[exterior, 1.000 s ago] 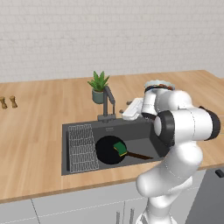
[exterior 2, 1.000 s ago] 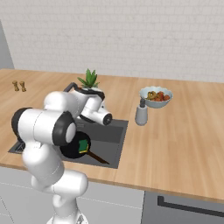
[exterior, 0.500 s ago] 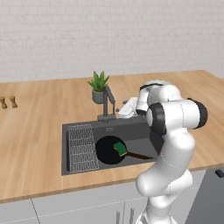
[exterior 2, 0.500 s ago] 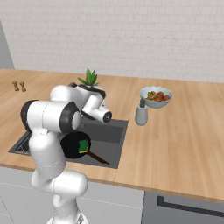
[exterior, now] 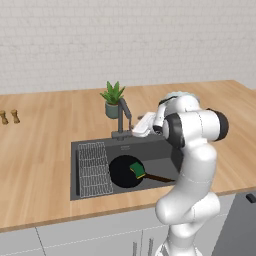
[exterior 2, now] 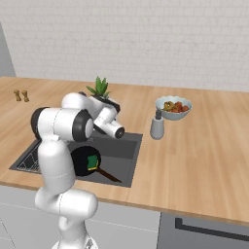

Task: Pick the pan and sponge and place them into the sink. Then turn on the water.

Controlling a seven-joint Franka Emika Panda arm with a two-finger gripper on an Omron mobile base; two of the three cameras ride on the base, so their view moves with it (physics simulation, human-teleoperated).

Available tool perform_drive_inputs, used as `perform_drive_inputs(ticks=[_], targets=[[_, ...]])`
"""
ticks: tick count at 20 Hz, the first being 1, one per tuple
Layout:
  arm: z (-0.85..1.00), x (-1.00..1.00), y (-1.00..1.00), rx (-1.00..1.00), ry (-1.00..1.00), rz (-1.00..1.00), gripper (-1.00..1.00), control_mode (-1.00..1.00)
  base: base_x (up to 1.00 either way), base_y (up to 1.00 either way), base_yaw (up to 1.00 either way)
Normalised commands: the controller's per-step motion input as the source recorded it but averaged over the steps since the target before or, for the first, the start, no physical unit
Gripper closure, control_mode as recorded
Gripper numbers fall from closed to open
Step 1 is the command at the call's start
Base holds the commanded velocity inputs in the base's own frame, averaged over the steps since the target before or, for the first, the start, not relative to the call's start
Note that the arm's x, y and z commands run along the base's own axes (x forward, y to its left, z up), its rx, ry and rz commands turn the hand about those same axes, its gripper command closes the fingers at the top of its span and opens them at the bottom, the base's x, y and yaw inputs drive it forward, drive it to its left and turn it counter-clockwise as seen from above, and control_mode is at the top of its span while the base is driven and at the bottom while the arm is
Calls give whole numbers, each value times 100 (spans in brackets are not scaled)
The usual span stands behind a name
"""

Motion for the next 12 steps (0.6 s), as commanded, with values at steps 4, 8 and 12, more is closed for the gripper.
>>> perform_drive_inputs(ticks=[4,8,12], targets=[[0,23,19,3,-11,0,-100,-100,0,0,0],[-3,34,3,2,-8,0,-100,-100,0,0,0],[-16,34,0,3,-2,0,-100,-100,0,0,0]])
